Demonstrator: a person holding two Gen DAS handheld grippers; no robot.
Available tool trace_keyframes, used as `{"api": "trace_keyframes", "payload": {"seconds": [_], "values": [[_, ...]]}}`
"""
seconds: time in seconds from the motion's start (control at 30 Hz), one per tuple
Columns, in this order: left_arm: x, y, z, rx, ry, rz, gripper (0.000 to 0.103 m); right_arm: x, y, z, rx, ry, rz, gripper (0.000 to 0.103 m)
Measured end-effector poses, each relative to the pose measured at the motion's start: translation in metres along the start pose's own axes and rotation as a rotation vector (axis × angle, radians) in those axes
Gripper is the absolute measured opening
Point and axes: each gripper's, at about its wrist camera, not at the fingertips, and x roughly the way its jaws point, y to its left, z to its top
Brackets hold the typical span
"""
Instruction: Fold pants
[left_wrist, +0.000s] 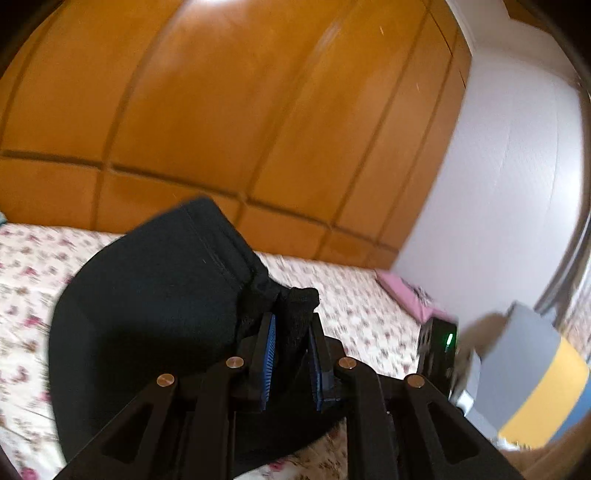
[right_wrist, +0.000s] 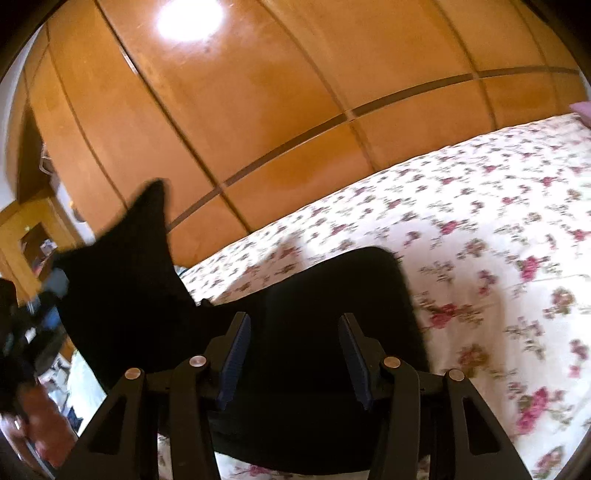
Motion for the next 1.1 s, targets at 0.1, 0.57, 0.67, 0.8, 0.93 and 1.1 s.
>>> {"api": "trace_keyframes", "payload": {"seconds": [0.1,0.57,0.67,0.8,0.93,1.1], "values": [[0.033,0.002,-0.02,0.022,0.075,-0.003,0.016,-0.008,-0.007,0.002,0.035,-0.02,-0.009,0.05],[0.038,-0.006,-0.059,0.17,0.206,-0.015,0.04,0.006,-0.001,-0.01,0.08,0.083,0.087,0.057],[0.004,0.012,-0.05,0.137,0.141,0.064,0.043,0.016,-0.001,-0.013,0.08,0.129,0.095,0.059],[-0.04,0.047,-0.046,0.081,0.063,0.202,0.058,0.026,0.006,-0.011,0.026,0.171,0.083,0.059],[-0.069,0.088,-0.051,-0.013,0.038,0.318,0.063,0.04,0.01,-0.008,-0.002,0.22,0.079,0.059],[-0.083,0.107,-0.074,-0.018,0.117,0.332,0.064,0.055,0.013,-0.004,0.01,0.267,0.09,0.06]]}}
